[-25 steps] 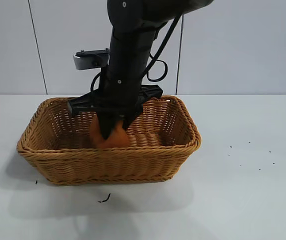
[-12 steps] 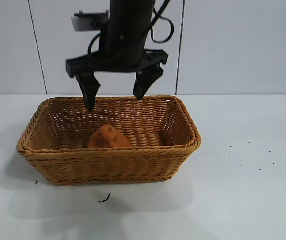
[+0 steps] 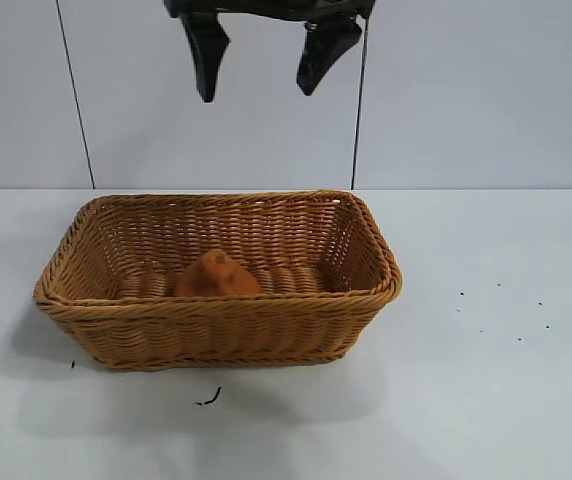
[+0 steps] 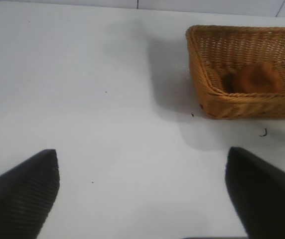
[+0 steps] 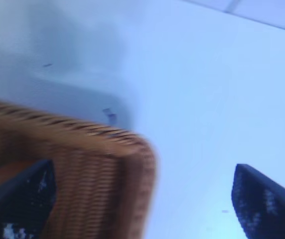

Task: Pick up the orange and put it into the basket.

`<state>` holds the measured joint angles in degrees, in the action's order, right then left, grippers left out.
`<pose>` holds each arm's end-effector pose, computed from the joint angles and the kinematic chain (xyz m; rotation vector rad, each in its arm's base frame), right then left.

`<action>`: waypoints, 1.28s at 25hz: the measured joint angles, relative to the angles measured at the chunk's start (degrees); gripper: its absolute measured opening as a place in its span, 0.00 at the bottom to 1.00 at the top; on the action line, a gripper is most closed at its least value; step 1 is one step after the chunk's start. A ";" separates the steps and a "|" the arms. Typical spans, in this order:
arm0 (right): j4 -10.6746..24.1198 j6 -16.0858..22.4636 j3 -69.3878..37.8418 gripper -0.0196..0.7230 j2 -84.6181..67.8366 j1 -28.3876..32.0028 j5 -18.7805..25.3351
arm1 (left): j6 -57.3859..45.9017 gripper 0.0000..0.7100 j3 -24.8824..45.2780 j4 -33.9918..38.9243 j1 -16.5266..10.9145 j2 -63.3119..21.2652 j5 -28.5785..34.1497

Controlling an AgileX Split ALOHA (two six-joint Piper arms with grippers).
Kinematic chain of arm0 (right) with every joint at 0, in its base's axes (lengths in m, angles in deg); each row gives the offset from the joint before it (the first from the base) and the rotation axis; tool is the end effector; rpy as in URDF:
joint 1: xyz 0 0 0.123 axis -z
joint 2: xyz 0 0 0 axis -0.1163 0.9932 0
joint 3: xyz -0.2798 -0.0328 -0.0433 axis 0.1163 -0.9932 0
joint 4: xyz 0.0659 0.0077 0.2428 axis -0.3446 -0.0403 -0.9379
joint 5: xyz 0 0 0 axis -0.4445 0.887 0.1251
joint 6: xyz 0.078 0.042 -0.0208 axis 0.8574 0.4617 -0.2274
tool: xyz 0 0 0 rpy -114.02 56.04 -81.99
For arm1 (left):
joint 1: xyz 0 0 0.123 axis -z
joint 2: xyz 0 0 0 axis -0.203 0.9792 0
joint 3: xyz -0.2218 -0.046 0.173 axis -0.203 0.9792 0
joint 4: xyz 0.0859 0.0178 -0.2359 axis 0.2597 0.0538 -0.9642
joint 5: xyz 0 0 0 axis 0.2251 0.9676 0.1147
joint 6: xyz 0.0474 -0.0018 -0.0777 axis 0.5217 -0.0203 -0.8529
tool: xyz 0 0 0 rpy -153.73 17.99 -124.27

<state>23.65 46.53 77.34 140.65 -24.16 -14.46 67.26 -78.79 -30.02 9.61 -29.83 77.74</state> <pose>0.4122 0.2417 0.3036 -0.5489 2.6275 0.1522 -0.0057 -0.0063 0.2779 -0.0185 2.0371 -0.0598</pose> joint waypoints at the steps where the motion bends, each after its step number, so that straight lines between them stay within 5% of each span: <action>1: 0.00 -0.07 0.00 0.96 0.00 1.86 0.00 | 0.00 0.92 0.00 0.00 0.00 0.00 0.00; 11: 0.61 -1.28 0.00 0.96 0.00 19.68 0.00 | 0.00 0.92 0.00 0.00 0.00 0.00 0.00; 19: 0.35 -1.55 -0.34 0.96 -0.11 27.28 0.00 | 0.00 0.92 0.00 0.00 0.00 0.00 0.00; 32: -2.50 -6.89 -42.75 0.96 -26.12 28.11 -0.15 | 0.00 0.92 0.00 0.00 0.00 0.00 0.00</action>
<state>21.14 39.64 34.59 114.53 3.95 -14.62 67.26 -78.79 -30.02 9.61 -29.83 77.74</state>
